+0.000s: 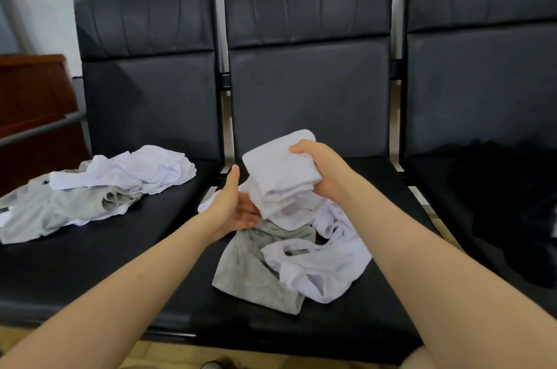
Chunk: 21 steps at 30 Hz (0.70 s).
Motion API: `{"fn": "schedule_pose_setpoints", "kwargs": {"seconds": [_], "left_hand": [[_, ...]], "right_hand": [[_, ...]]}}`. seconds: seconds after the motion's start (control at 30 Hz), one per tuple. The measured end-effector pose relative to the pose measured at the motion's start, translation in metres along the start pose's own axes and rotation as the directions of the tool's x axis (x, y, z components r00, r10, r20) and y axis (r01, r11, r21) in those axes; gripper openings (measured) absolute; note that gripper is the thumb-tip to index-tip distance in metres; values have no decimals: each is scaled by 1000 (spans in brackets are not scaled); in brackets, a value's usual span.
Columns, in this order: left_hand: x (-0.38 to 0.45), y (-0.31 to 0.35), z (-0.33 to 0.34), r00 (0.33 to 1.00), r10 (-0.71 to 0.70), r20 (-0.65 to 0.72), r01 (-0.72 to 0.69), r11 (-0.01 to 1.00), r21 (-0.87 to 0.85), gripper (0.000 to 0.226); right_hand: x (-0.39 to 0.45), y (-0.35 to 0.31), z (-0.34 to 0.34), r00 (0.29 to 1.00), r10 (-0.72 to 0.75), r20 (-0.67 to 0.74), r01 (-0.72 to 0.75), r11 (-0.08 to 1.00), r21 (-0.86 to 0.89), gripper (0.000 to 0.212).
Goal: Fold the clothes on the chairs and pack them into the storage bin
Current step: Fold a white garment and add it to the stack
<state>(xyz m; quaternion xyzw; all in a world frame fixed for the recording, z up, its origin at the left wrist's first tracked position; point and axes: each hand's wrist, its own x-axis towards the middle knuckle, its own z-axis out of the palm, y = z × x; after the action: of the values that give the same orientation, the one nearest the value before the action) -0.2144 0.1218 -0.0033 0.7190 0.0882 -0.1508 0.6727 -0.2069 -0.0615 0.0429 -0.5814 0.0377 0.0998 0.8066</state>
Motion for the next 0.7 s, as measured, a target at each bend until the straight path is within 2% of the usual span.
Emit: {"fn": "schedule_pose_setpoints", "kwargs": {"seconds": [0.03, 0.1, 0.2, 0.3, 0.37, 0.5, 0.6, 0.7], "left_hand": [[1, 1, 5, 996, -4, 85, 8, 999, -51, 92], [3, 4, 13, 971, 34, 236, 22, 973, -230, 91], [-1, 15, 28, 943, 164, 289, -6, 878, -479, 84], [-6, 27, 39, 950, 262, 170, -105, 780, -617, 63], [-4, 30, 42, 968, 247, 50, -158, 751, -642, 44], [10, 22, 39, 982, 166, -90, -181, 694, -697, 27], [24, 21, 30, 973, 116, -199, -223, 693, -686, 44], [33, 20, 26, 970, 58, -238, -216, 657, -722, 47]], "right_hand": [[-5, -5, -6, 1000, -3, 29, 3, 1000, 22, 36], [-17, -13, -13, 997, -3, 75, 0, 999, 32, 33], [-25, -19, -19, 992, 35, 122, -31, 999, -33, 35], [-30, -19, -28, 987, 90, 133, -69, 985, -157, 37], [-29, -13, -36, 979, 162, 128, -135, 971, -196, 41], [-20, 11, -52, 965, 258, 49, -239, 940, -245, 66], [-19, 25, -58, 927, 374, 23, -344, 874, -342, 75], [-16, 30, -57, 907, 418, 46, -374, 853, -364, 67]]}}
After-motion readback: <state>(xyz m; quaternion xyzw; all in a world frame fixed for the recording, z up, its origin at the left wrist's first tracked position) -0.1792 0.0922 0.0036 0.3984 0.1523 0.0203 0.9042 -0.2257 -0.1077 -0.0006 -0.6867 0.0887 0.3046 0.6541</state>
